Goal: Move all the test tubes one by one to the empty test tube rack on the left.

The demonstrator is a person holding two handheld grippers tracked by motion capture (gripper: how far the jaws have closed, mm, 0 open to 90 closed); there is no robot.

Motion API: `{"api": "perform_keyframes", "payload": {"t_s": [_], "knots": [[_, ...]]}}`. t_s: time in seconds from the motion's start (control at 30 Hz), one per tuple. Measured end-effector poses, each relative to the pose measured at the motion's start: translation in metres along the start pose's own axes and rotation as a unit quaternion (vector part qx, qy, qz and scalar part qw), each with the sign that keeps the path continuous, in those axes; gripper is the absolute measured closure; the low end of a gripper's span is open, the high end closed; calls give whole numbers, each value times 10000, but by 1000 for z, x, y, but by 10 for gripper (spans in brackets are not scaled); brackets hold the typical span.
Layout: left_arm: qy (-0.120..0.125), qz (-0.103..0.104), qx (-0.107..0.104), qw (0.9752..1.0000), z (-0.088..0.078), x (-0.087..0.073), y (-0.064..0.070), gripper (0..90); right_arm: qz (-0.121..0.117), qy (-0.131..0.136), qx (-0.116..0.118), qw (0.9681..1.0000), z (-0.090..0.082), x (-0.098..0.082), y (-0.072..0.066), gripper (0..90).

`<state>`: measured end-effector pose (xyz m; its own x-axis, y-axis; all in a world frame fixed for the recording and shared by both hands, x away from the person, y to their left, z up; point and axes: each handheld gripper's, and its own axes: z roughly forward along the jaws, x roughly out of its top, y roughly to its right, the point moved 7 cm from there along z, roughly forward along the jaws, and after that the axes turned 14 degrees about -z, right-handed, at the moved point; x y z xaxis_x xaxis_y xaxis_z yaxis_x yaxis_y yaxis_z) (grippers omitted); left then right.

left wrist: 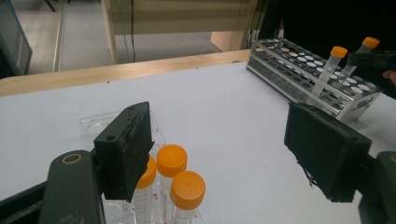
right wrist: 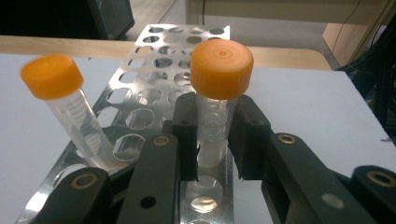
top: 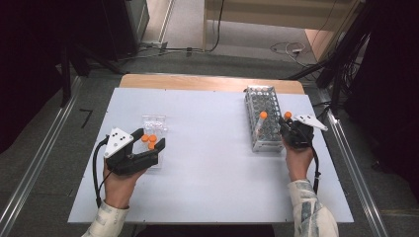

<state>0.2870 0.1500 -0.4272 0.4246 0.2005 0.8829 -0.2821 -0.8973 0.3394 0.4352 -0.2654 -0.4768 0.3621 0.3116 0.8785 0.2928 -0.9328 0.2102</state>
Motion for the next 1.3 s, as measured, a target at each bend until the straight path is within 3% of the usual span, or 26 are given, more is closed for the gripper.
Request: {"api": "perform_keyframes", "payload": {"t_s": [0.2, 0.43, 0.9, 1.3], "knots": [[-12, 12, -15, 10000, 0, 0, 1, 230, -12, 316, -36, 9995, -17, 17, 3, 713], [-17, 21, -39, 10000, 0, -1, 3, 229, -126, 507, 6, 9986, -39, 28, 1, 713], [10, 49, -89, 9999, -2, 0, 8, 229, -250, 650, 529, 9962, -76, 31, -23, 714], [-31, 111, -134, 9998, -1, -3, 13, 229, -417, 616, 944, 9927, -88, 27, -52, 714]]}}
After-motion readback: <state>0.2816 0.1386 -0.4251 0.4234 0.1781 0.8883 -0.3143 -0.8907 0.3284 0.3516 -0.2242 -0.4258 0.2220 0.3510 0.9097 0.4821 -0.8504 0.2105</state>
